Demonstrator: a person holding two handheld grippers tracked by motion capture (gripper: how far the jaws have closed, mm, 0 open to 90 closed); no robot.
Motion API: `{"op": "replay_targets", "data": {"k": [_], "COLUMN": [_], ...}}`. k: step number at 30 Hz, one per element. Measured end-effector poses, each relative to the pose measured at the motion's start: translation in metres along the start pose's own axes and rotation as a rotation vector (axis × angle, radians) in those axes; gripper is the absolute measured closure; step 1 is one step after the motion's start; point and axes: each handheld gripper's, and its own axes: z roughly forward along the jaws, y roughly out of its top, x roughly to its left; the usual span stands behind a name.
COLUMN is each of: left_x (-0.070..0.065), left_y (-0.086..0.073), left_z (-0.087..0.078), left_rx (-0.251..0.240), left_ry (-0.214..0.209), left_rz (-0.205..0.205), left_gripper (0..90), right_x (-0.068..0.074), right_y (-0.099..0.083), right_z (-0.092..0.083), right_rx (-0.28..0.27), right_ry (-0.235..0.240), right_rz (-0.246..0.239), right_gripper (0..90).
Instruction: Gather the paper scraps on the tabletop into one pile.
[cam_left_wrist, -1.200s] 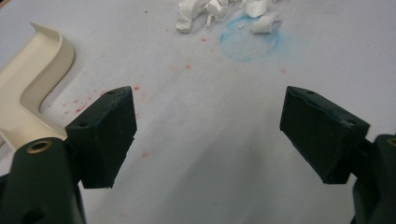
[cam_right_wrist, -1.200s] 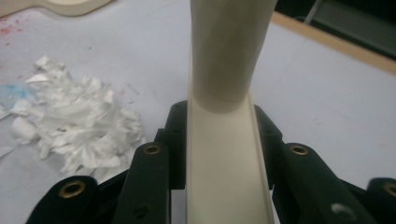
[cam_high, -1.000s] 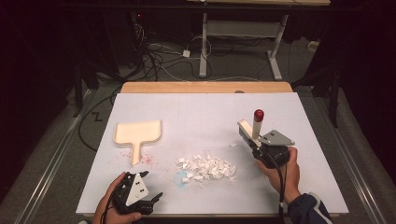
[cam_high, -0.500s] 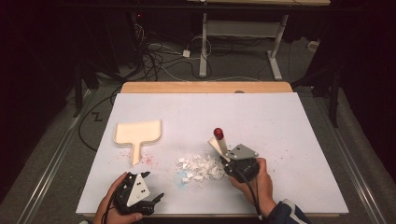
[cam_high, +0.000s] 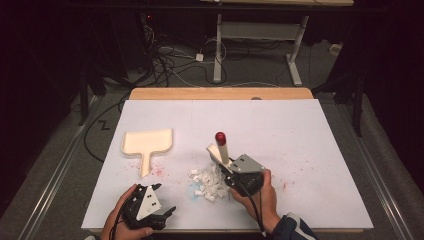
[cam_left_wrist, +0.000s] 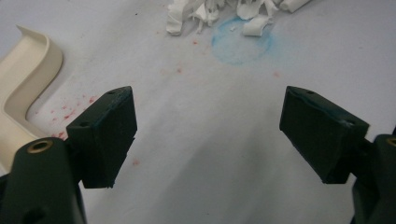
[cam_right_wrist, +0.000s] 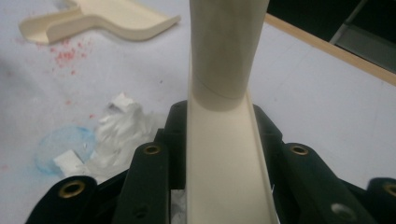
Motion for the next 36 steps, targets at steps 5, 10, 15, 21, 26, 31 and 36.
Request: {"op": "replay_targets", "data": {"k": [5,10,15,21,26,31,36], "left_x": [-0.001,-0.001,0.000,0.001,0.001,0.000,0.000], "left_y": [0.000,0.001,-0.001,-0.001,0.000,0.001,0.001], "left_z": [0.000,0.000,-0.001,-0.002,-0.003,-0.001,0.000], "left_rx": [0.004,0.010,0.009,0.013,0.010,0.014,0.015], "left_ry": [0.006,0.013,0.017,0.026,0.032,0.029,0.030], "left_rz": [0.007,0.010,0.004,0.001,-0.001,0.002,0.004], "left_gripper": [17.7,17.7,17.7,17.7,17.7,17.7,17.7], "right_x": [-0.021,-0.043,-0.063,-0.075,-0.070,-0.062,-0.041], "right_y": [0.002,-0.001,-0.011,-0.043,-0.061,-0.065,-0.056], "right_z": [-0.022,-0.045,-0.073,-0.095,-0.098,-0.091,-0.072], "right_rx": [-0.045,-0.082,-0.052,0.026,0.103,0.104,0.090], "right_ry": [0.022,0.084,0.136,0.212,0.292,0.386,0.423], "right_rz": [0.045,0.077,0.003,-0.021,-0.086,-0.084,-0.140], "right_gripper": [68.5,68.5,68.6,68.6,68.7,68.7,68.7]}}
